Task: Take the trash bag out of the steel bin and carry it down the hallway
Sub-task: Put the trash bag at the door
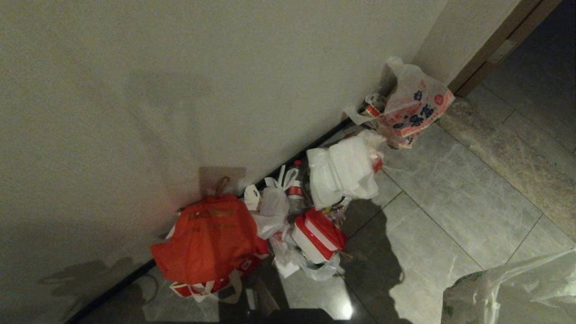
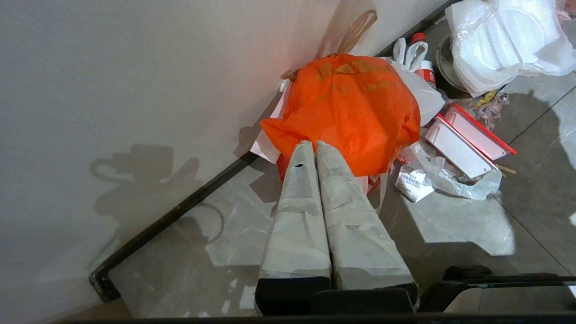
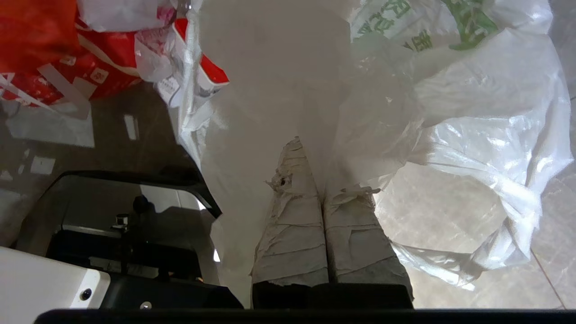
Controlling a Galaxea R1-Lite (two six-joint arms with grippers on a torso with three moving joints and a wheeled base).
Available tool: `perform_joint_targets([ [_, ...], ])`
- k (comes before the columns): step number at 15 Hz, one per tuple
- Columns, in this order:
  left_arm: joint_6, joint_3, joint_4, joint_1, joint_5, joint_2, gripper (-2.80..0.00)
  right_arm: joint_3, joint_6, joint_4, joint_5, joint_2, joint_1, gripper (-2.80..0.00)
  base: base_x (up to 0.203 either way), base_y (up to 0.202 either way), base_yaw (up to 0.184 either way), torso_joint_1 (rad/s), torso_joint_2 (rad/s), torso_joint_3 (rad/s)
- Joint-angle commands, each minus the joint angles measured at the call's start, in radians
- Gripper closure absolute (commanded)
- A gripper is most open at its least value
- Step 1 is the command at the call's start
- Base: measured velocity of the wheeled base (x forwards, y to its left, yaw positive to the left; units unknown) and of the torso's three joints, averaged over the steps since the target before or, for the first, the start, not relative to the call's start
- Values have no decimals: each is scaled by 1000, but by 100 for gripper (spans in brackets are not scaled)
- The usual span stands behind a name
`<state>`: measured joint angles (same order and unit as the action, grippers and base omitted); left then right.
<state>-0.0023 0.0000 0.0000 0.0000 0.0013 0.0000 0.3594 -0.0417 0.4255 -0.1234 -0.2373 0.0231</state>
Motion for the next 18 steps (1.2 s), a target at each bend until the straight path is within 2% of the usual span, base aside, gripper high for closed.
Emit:
perform_joint_targets([
  [1,-1,0,0,-1,0,-2,0,5,-1,-7,-1,-72,8,0,0,0,0,0,0,0],
  [6,-1,0,0,0,0,0,0,-28,8,-85,1,-286,38,0,0,0,0,0,0,0],
  [9,-1,0,0,0,0,-2,0,-45,13,-182,-1,-448,68,0,0,0,0,0,0,0],
  [12,-1,0,0,0,0,-2,0,2,15,-244,3,-586,113,0,0,0,0,0,0,0],
  [18,-1,0,0,0,0,-2,0,81,5,-264,4,-874,122,0,0,0,0,0,0,0],
])
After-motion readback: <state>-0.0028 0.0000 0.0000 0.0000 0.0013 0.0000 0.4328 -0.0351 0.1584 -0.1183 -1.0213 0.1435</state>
